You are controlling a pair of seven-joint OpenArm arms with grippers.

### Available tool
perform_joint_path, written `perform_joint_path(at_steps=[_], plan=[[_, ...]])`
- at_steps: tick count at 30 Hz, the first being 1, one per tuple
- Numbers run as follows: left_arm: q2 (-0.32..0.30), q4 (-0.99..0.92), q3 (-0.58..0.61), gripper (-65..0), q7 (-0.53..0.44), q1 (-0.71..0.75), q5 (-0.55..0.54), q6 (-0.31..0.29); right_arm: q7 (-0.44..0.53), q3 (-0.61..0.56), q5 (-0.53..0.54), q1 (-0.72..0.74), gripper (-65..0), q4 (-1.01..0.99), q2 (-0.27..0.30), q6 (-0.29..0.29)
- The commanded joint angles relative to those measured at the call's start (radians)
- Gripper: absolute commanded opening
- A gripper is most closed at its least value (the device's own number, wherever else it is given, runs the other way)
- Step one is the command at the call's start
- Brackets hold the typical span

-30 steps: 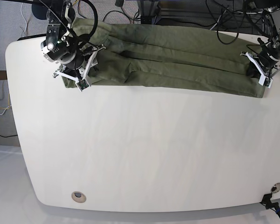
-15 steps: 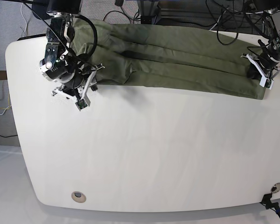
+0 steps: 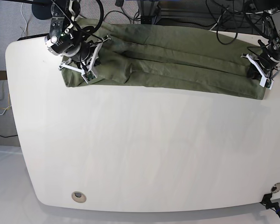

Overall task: Fold the T-shirt properly
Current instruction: 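Lower the folded edge onto the shirt and release both grippers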

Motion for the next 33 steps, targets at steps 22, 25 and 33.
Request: perform_joint_path(at_steps=[22,25,33], plan=[[-0.006,-0.064,0.007,-59.3,0.083,-0.054,0.072,0.007,0.296,0.002,0.0,0.249,-65.0,-0.542,0.098,-0.005],[-0.027,-0.152,0.003,-59.3,0.083,-0.113,0.078,0.007,0.296,0.004,-0.002,0.276,-65.0,-0.567,0.1,-0.006],[-0.03,-0.093,-0.035,-54.0,0.091,-0.125,0.085,0.007,0.296,0.004,-0.002,0.273,-65.0,-0.567,0.1,-0.006]])
